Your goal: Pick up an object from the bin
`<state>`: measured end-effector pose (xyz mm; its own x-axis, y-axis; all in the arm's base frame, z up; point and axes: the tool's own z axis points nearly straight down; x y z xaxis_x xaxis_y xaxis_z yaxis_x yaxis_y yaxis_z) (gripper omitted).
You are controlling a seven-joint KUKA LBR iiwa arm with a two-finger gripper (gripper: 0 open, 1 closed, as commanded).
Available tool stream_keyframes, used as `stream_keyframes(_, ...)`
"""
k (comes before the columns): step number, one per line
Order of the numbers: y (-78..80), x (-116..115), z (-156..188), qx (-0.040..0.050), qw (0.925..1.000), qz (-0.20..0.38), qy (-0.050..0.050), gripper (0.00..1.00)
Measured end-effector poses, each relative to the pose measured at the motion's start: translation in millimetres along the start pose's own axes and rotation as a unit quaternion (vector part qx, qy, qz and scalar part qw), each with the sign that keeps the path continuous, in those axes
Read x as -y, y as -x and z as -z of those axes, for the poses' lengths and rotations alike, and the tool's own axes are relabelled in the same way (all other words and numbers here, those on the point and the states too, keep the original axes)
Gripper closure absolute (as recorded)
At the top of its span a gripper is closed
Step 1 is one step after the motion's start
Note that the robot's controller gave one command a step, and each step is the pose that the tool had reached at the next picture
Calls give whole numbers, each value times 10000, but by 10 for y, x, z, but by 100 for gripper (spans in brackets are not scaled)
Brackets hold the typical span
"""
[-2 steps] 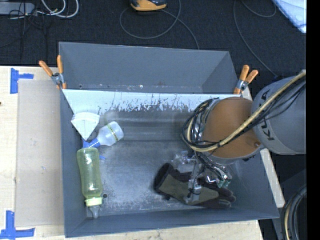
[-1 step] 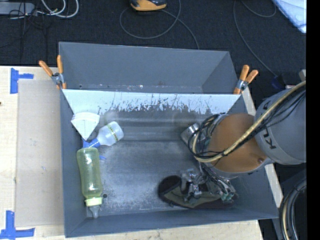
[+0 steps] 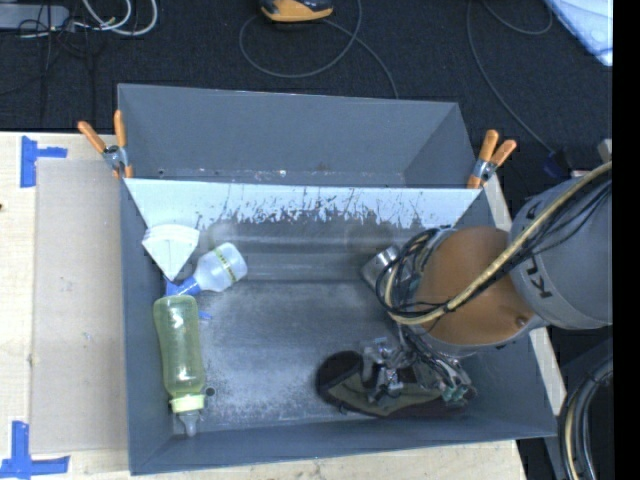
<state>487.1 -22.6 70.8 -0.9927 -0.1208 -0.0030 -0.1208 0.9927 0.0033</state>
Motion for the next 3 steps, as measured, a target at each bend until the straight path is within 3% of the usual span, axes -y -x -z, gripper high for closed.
stream_keyframes(1,-7,-2,34,-12,10000,-1,2,100)
stream_keyframes(3,-23,-7,419,-41,10000,-3,4,100)
